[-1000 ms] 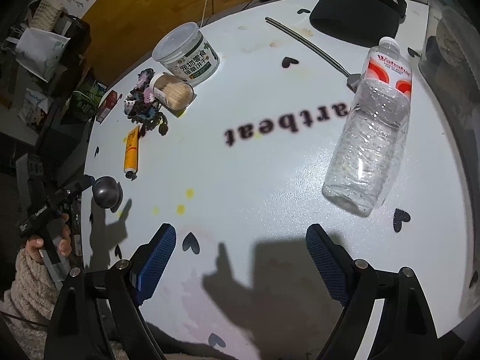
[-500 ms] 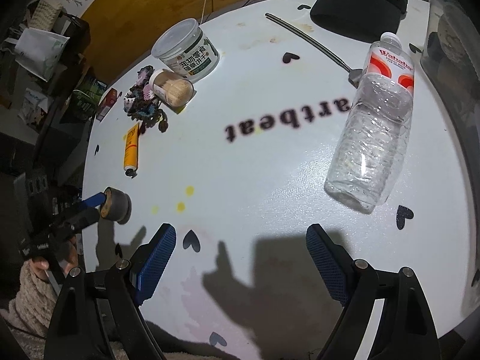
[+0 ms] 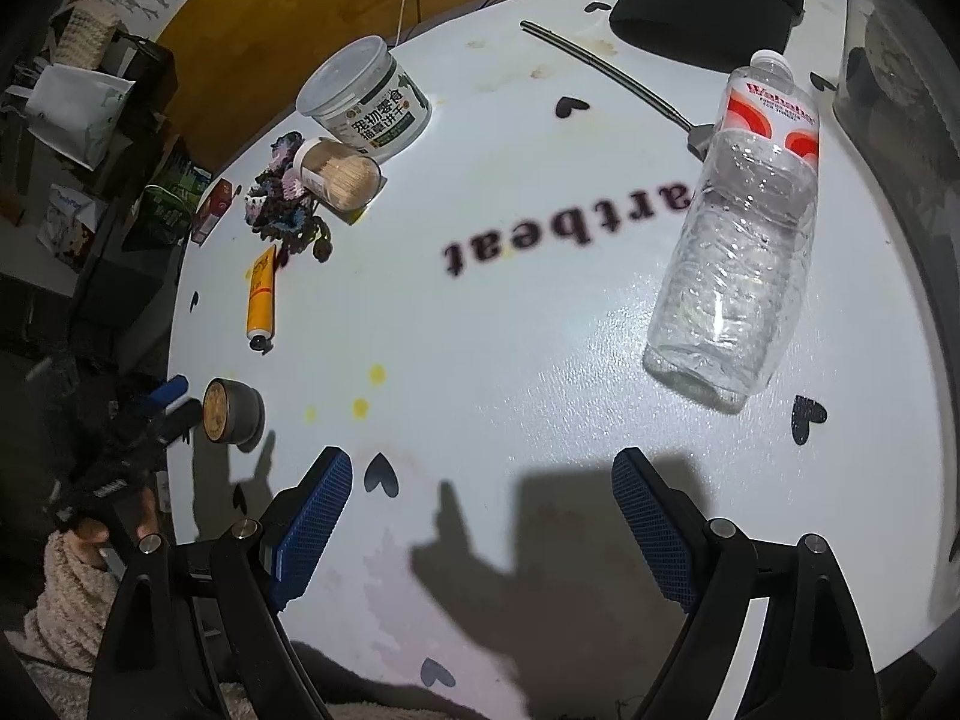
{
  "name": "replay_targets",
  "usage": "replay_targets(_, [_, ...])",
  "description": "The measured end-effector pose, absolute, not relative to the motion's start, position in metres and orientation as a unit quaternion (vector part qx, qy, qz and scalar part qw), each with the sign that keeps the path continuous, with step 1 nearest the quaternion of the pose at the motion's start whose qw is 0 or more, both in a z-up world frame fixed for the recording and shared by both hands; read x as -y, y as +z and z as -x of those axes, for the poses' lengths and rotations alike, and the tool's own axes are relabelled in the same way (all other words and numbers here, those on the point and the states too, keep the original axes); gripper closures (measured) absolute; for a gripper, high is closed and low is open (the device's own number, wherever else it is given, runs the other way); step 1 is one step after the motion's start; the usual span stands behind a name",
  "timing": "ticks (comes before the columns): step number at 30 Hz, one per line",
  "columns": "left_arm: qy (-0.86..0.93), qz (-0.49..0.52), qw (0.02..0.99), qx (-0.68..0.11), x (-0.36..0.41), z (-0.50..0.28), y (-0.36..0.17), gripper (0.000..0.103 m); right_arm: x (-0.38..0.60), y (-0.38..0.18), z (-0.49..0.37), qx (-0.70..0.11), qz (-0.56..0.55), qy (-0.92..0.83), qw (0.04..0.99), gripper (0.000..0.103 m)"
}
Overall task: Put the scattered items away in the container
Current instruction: 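Grasp the gold CHINESE TEA tin with the left gripper, then lift the tin and carry it toward the clear container with the left gripper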
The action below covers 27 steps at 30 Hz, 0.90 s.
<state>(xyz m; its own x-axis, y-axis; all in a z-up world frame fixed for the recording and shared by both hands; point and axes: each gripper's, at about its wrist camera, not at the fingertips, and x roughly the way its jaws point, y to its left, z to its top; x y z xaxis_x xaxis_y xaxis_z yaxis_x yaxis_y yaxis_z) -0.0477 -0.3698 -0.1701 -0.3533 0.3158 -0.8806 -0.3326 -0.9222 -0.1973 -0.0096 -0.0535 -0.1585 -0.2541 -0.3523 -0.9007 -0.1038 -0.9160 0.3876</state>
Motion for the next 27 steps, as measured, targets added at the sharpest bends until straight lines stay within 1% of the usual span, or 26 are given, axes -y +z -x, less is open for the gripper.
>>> replay_targets(1, [0.822,0.535,0.197,-0.014,0.368,0.047,-0.176,0.002,0.054,-0.158,0.009,0.188,-0.605,-0.769,0.081,0.014])
replay_targets(3, [0.824,0.53,0.199,-0.018,0.367,0.045,-0.185,0.018,0.055,-0.157,0.009,0.186,-0.605,-0.77,0.082,0.014])
replay_targets(4, [0.822,0.533,0.198,-0.018,0.366,0.046,-0.19,0.028,0.054,-0.157,0.009,0.185,-0.605,-0.77,0.082,0.014])
replay_targets(5, [0.82,0.535,0.201,-0.014,0.364,0.046,-0.192,0.03,0.054,-0.157,0.009,0.183,-0.605,-0.77,0.082,0.014])
replay_targets(8, [0.82,0.535,0.202,-0.016,0.359,0.044,-0.195,0.031,0.053,-0.156,0.009,0.183,-0.605,-0.771,0.08,0.014])
replay_targets(9, [0.82,0.535,0.201,-0.017,0.358,0.043,-0.195,0.035,0.052,-0.157,0.008,0.184,-0.605,-0.771,0.078,0.014])
replay_targets(10, [0.82,0.536,0.199,-0.017,0.357,0.043,-0.196,0.046,0.052,-0.157,0.008,0.186,-0.606,-0.77,0.077,0.014])
replay_targets(15, [0.817,0.537,0.209,-0.02,0.346,0.038,-0.196,0.046,0.053,-0.161,0.008,0.186,-0.611,-0.766,0.079,0.014])
replay_targets(18, [0.811,0.538,0.231,-0.016,0.327,0.031,-0.197,0.046,0.055,-0.159,0.004,0.179,-0.61,-0.767,0.085,0.014])
replay_targets(21, [0.802,0.536,0.264,-0.015,0.296,0.022,-0.198,0.046,0.053,-0.157,-0.001,0.179,-0.607,-0.77,0.084,0.014])
replay_targets(27, [0.788,0.524,0.32,-0.049,0.233,-0.002,-0.199,0.046,0.03,-0.157,-0.018,0.201,-0.602,-0.77,0.057,0.014])
